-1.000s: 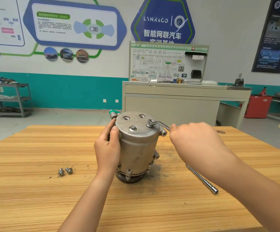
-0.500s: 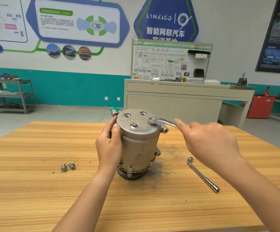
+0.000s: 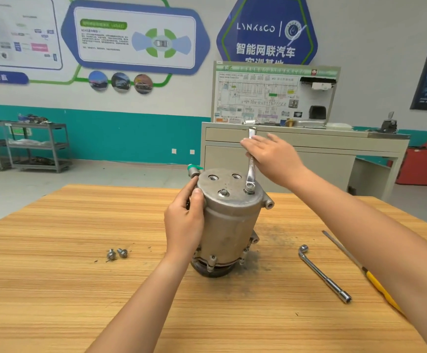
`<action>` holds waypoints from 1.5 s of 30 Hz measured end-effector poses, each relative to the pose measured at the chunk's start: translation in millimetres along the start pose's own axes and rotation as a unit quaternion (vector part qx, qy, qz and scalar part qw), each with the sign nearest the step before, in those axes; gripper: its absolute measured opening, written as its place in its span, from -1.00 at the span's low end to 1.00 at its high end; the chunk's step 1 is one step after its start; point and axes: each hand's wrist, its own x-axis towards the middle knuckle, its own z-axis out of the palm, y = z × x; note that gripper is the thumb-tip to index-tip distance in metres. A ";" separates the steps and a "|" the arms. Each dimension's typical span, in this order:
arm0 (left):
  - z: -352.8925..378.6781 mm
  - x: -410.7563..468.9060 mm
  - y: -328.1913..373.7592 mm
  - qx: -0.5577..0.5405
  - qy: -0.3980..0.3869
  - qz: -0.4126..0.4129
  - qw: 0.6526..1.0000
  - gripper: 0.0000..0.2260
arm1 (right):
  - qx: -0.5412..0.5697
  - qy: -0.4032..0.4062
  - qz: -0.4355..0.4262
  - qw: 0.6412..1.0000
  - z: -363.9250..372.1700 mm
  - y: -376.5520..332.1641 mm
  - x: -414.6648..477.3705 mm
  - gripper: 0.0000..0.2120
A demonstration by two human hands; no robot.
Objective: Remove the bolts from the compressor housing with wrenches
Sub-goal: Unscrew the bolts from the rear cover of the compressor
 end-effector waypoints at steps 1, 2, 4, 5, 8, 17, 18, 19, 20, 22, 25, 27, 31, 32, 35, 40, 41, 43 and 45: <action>-0.2 -1.7 -0.5 -0.002 0.007 0.002 1.000 -0.71 | 0.020 0.036 0.024 0.999 -3.6 -1.4 -6.1 -0.68; -0.6 -3.6 -1.2 -0.006 0.018 0.003 1.000 -0.70 | 0.045 0.046 0.069 0.996 -7.7 -3.1 -13.8 -0.69; -2.2 -6.5 -2.2 -0.016 0.037 0.005 0.999 -0.69 | 0.117 0.048 0.190 0.974 -17.7 -6.5 -30.2 -0.70; -3.2 -7.1 -2.6 -0.019 0.042 0.005 0.999 -0.69 | 0.157 0.048 0.242 0.956 -25.0 -8.5 -37.2 -0.70; -5.8 -7.8 -2.8 -0.016 0.045 0.003 0.999 -0.69 | 0.227 0.049 0.266 0.936 -54.9 -20.9 -59.6 -0.69; -1.2 -14.6 -4.6 -0.005 0.039 0.013 0.999 -0.69 | 0.012 -0.172 0.206 0.963 -111.4 -64.8 -108.1 -0.45; -1.0 -15.5 -4.0 -0.003 0.039 0.012 0.999 -0.69 | 0.007 -0.176 0.211 0.961 -111.4 -67.7 -106.8 -0.43; -0.8 -16.2 -3.2 -0.001 0.040 0.012 0.999 -0.68 | -0.003 -0.185 0.217 0.959 -111.7 -70.6 -104.6 -0.41; -0.5 -16.7 -2.6 0.001 0.040 0.012 0.999 -0.68 | -0.017 -0.196 0.219 0.956 -111.1 -73.0 -102.0 -0.38; -0.1 -17.3 -2.0 0.005 0.041 0.013 0.999 -0.68 | -0.050 -0.214 0.212 0.952 -110.0 -77.1 -96.7 -0.32; 0.4 -18.2 -1.7 0.007 0.042 0.014 0.999 -0.68 | -0.091 -0.220 0.182 0.954 -112.8 -83.1 -91.9 -0.31; 1.2 -19.8 -0.9 0.007 0.046 0.015 0.999 -0.68 | -0.107 -0.220 0.155 0.957 -115.0 -89.0 -90.6 -0.32; 3.8 -23.9 2.3 0.010 0.056 0.022 0.998 -0.67 | -0.123 -0.252 0.128 0.951 -116.9 -99.3 -86.1 -0.35; 3.9 -24.4 3.0 0.009 0.058 0.026 0.998 -0.66 | -0.121 -0.260 0.128 0.950 -116.2 -101.0 -85.7 -0.35; 3.0 -25.3 4.1 0.010 0.064 0.040 0.997 -0.59 | -0.115 -0.264 0.124 0.949 -115.3 -102.1 -85.7 -0.35; 6.0 -29.9 9.3 0.035 0.061 0.027 0.997 -0.55 | -0.141 -0.272 0.109 0.945 -123.2 -95.2 -74.1 -0.44; 7.5 -32.3 9.8 0.042 0.062 0.025 0.997 -0.57 | -0.141 -0.278 0.108 0.944 -124.1 -95.5 -71.4 -0.50; 11.3 -35.7 10.6 0.047 0.066 0.024 0.996 -0.60 | -0.137 -0.285 0.117 0.941 -123.0 -97.1 -68.1 -0.53; 13.9 -36.9 11.1 0.054 0.072 0.023 0.996 -0.62 | -0.136 -0.282 0.138 0.940 -119.2 -97.1 -69.1 -0.47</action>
